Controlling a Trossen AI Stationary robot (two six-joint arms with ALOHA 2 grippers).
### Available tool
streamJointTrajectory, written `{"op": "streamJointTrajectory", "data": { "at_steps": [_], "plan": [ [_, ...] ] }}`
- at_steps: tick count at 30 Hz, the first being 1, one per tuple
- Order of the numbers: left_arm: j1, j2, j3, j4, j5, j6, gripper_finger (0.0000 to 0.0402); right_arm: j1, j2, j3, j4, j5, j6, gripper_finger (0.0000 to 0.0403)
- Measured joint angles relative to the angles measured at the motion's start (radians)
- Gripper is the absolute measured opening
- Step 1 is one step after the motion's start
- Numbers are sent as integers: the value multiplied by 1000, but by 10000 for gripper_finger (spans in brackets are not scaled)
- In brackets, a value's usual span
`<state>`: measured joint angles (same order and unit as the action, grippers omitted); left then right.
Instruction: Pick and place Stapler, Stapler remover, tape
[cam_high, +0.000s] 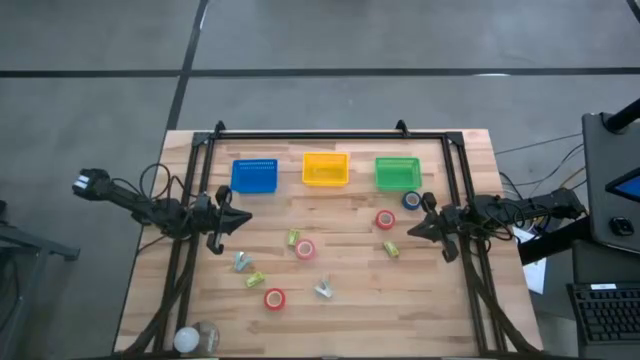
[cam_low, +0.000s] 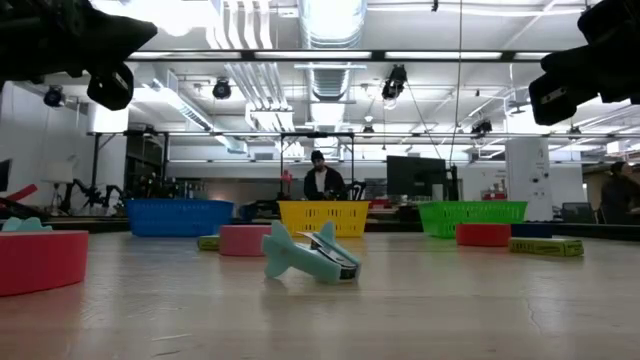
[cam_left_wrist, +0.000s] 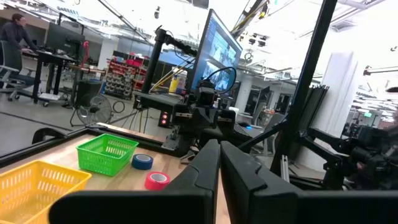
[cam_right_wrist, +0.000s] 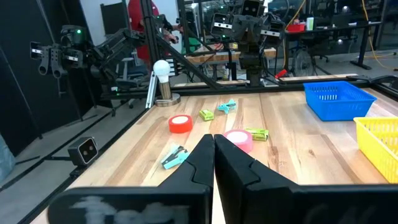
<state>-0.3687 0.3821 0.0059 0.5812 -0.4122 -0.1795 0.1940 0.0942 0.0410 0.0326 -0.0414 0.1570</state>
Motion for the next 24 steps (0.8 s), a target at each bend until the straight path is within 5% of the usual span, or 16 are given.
{"op": "streamJointTrajectory", "data": {
  "at_steps": [17,24],
  "plan": [
    [0,0,0,0,0,0,19,0,0,0,12,3,-3,9],
    [0,0,0,0,0,0,21,0,1,0,86,35,167,9]
  ]
}}
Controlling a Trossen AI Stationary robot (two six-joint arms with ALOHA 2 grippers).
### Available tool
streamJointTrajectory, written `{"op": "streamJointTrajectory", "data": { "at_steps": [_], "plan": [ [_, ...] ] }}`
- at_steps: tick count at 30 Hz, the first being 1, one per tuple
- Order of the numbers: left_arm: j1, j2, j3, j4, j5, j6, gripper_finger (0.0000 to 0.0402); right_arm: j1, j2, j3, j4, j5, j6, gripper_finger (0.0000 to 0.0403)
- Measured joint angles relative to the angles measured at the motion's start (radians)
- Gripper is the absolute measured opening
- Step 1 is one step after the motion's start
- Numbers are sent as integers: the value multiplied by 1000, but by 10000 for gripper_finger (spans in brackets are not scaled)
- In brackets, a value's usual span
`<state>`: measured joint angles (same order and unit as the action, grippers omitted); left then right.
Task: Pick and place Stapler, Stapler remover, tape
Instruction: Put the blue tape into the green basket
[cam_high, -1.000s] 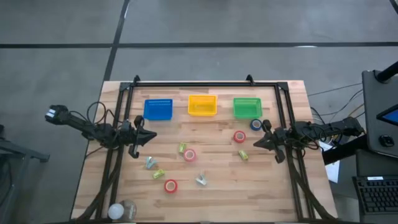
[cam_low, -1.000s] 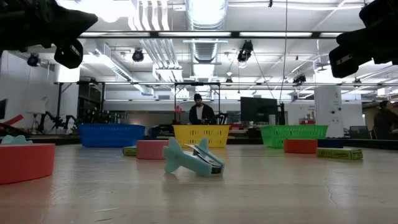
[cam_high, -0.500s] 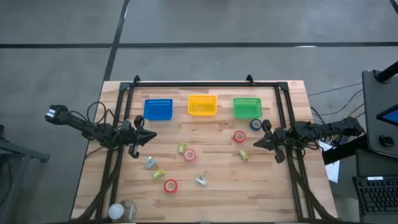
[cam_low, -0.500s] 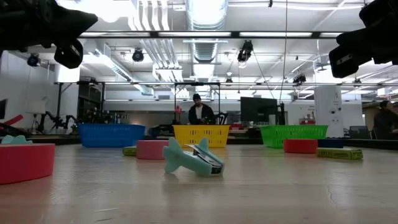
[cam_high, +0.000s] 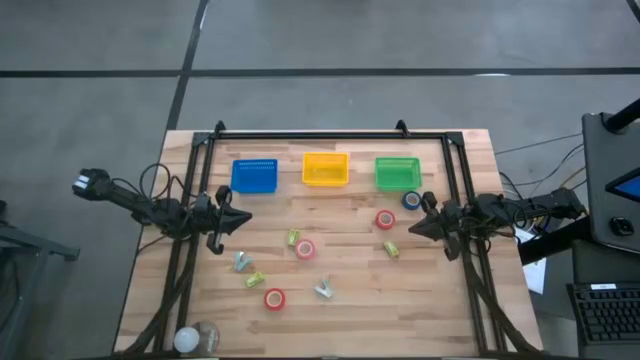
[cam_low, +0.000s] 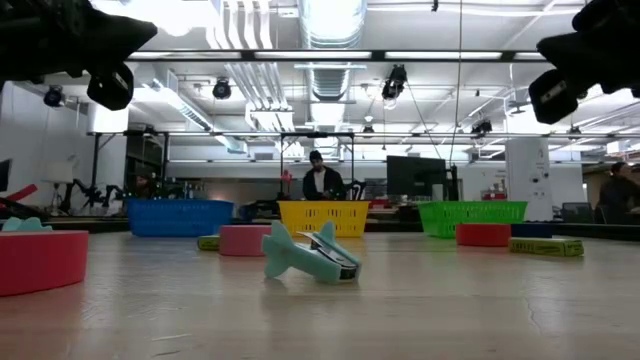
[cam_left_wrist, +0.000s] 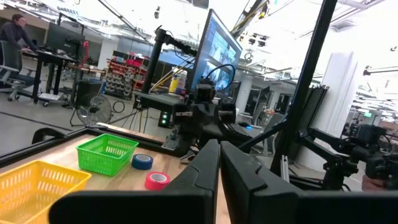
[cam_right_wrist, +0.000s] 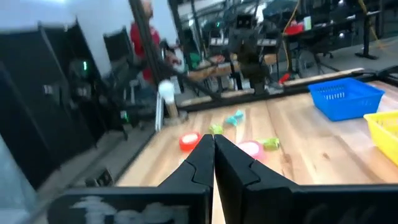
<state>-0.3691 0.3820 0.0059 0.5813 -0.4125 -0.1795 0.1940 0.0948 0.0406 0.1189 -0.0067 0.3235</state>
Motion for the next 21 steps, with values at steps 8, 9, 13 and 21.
{"op": "streamJointTrajectory", "data": {
  "at_steps": [8,9,13,21],
  "plan": [
    [1,0,0,0,0,0,21,0,48,0,52,90,63,13],
    [1,0,0,0,0,0,21,0,74,0,51,97,67,18],
    [1,0,0,0,0,0,20,-1,215,47,-44,181,102,60],
    [0,0,0,0,0,0,21,-2,522,283,-462,405,229,192]
  ]
}}
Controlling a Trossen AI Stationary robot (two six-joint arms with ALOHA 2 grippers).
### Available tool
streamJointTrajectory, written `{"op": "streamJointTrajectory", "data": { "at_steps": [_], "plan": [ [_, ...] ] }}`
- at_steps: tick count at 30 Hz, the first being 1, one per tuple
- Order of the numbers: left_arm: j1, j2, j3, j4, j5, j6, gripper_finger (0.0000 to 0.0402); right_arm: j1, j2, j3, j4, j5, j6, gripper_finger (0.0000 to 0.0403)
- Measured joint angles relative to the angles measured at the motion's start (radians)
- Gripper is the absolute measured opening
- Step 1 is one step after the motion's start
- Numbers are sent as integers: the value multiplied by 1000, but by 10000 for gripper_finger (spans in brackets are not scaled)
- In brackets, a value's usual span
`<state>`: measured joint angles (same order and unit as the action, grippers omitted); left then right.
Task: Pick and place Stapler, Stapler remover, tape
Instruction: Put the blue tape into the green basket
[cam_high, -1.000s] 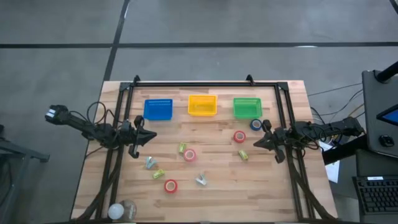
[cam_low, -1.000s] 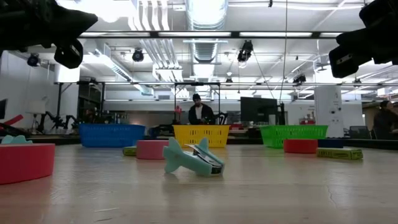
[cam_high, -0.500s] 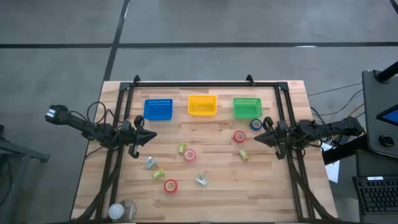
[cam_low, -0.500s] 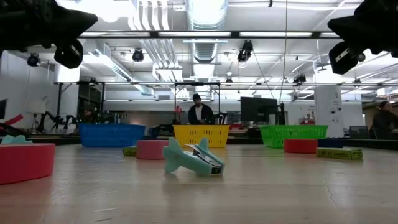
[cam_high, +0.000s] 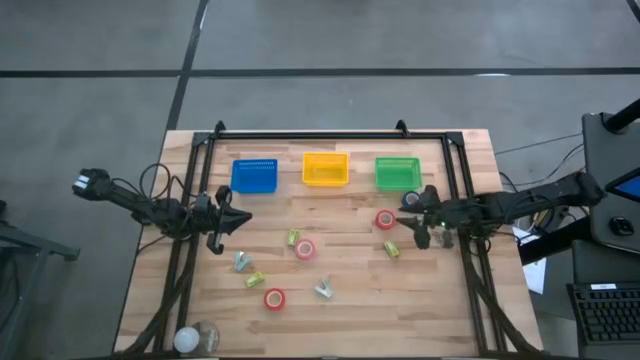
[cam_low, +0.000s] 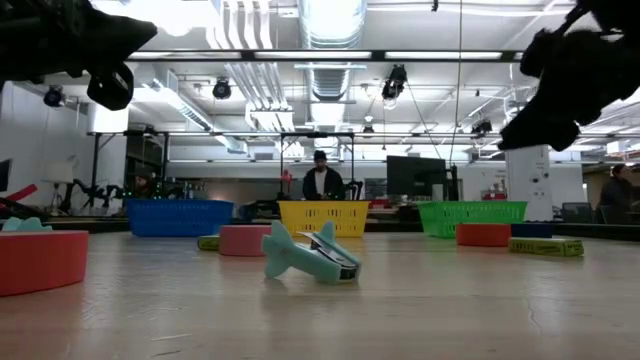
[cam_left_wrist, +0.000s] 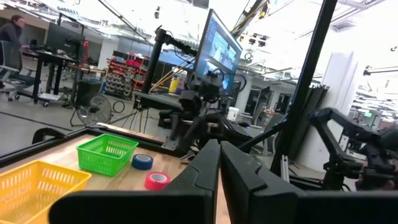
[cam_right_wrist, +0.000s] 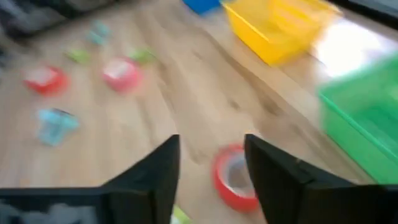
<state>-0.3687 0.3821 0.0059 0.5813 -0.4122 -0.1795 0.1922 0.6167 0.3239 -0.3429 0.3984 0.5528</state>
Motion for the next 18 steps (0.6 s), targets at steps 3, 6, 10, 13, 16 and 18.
{"op": "streamJointTrajectory", "data": {
  "at_steps": [3,6,10,13,16,18],
  "plan": [
    [0,0,0,0,0,0,20,-9,92,73,-158,28,84,218],
    [0,0,0,0,0,0,19,-16,174,132,-255,24,88,227],
    [0,0,0,0,0,0,21,-27,261,170,-290,22,102,226],
    [-1,0,0,0,0,0,21,-69,319,180,-300,20,167,223],
    [0,0,0,0,0,0,19,-131,371,181,-309,17,246,220],
    [0,0,0,0,0,0,19,-173,405,179,-308,-2,260,219]
  ]
}}
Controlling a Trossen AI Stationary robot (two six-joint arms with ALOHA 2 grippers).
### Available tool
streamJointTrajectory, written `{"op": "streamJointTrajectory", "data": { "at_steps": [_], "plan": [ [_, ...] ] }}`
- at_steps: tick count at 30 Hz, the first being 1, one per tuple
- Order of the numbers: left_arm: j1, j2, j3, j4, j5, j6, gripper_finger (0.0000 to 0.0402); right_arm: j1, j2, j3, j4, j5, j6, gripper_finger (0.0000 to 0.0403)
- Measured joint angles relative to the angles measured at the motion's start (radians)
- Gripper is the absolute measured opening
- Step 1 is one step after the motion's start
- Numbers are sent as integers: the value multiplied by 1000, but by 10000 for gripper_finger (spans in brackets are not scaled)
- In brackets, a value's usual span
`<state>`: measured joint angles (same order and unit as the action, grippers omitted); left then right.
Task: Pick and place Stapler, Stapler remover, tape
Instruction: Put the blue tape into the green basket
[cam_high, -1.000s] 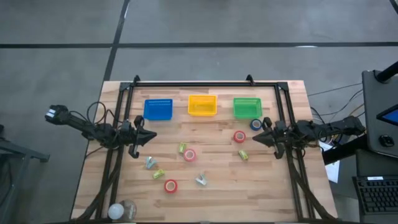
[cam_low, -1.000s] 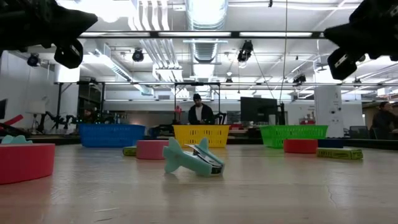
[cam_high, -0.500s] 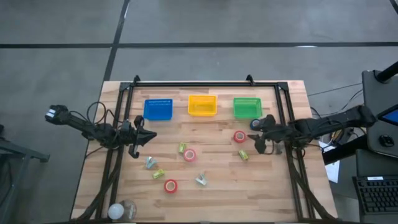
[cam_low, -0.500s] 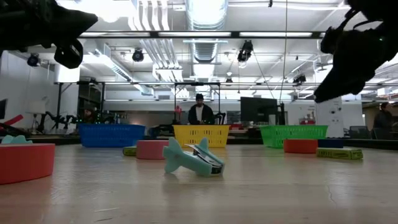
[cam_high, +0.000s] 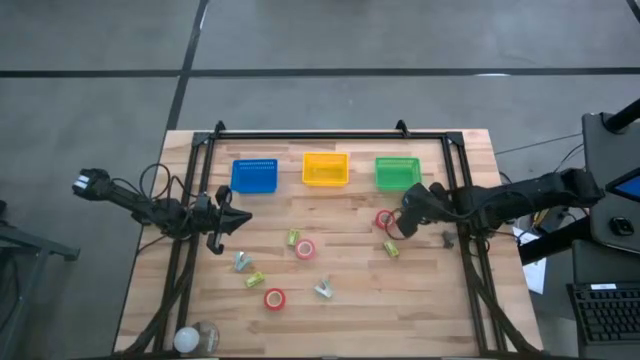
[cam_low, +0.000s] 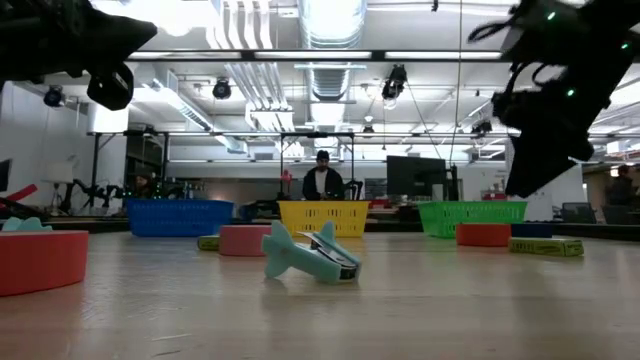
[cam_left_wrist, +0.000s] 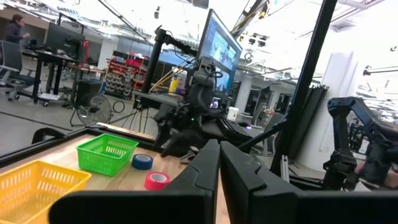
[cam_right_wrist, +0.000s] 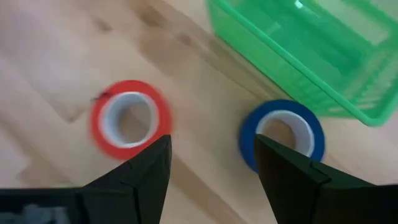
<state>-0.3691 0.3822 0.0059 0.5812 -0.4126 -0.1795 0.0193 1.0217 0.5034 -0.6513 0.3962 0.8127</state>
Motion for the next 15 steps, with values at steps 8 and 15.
{"op": "streamJointTrajectory", "data": {
  "at_steps": [8,15],
  "plan": [
    [0,0,0,0,0,0,20,-74,100,12,1,-16,17,219],
    [0,0,0,0,0,0,21,-84,192,21,2,-4,-22,219]
  ]
}}
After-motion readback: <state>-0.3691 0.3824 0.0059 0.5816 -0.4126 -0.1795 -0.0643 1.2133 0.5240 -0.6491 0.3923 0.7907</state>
